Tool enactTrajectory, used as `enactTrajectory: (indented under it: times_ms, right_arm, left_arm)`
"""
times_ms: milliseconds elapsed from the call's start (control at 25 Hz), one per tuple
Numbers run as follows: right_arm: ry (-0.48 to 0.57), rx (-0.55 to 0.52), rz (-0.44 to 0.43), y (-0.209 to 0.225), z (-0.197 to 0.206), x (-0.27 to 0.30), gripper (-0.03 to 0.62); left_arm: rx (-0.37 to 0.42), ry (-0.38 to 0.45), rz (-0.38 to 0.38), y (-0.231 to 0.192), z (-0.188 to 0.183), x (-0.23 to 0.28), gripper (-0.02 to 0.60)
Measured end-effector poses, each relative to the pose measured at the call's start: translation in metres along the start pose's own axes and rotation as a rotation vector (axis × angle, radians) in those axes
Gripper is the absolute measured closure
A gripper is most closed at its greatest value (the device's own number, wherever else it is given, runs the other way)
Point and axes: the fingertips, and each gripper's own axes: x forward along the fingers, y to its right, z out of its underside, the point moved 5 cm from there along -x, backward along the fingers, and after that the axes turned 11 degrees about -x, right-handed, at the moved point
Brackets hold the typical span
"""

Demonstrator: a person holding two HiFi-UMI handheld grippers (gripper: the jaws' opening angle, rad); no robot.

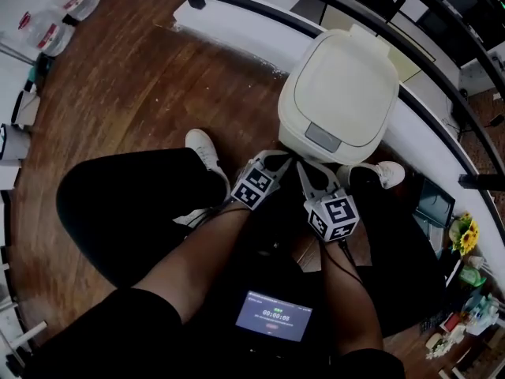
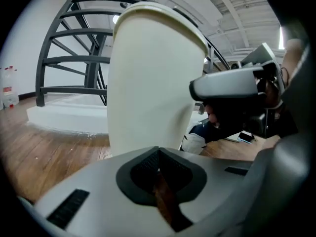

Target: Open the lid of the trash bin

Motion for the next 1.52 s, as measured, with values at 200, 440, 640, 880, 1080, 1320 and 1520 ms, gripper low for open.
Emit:
enactTrajectory:
  times_ms: [200,440,640,880,1080,1320,1520]
  right_arm:
    - [-0.01,0.022,-0.01,0.006,0.015,0.007,0.576]
    - [-0.041,0.063,0.002,0.018,0.037,0.009,0.576]
    - [-0.048,0.067,0.021,0.031,0.049,0.012,0.576]
    - [-0.064,0.096,0.019,0.035,0.059,0.015,0.576]
    - [-0.069,0.104,0.022,0.039,0.064,0.016,0.576]
    - [-0.08,0.095,0.028,0.041,0.062,0.015,0.576]
    - [-0.07,0.092,0.034,0.044,0.062,0.015,0.576]
  left_arm:
    - [-0.03,-0.043,-0.01,-0.011,0.026,0.025,0.542]
    - [-0.065,-0.069,-0.012,-0.025,0.043,0.05,0.543]
    - [-0.081,-0.076,-0.011,-0.032,0.049,0.073,0.543]
    - [-0.1,-0.081,-0.003,-0.035,0.051,0.098,0.543]
    - [-0.096,-0.121,-0.016,-0.041,0.054,0.112,0.543]
    - [-0.124,-0.139,-0.048,-0.046,0.058,0.121,0.543]
    - [-0.141,-0.156,-0.058,-0.051,0.059,0.129,0.545]
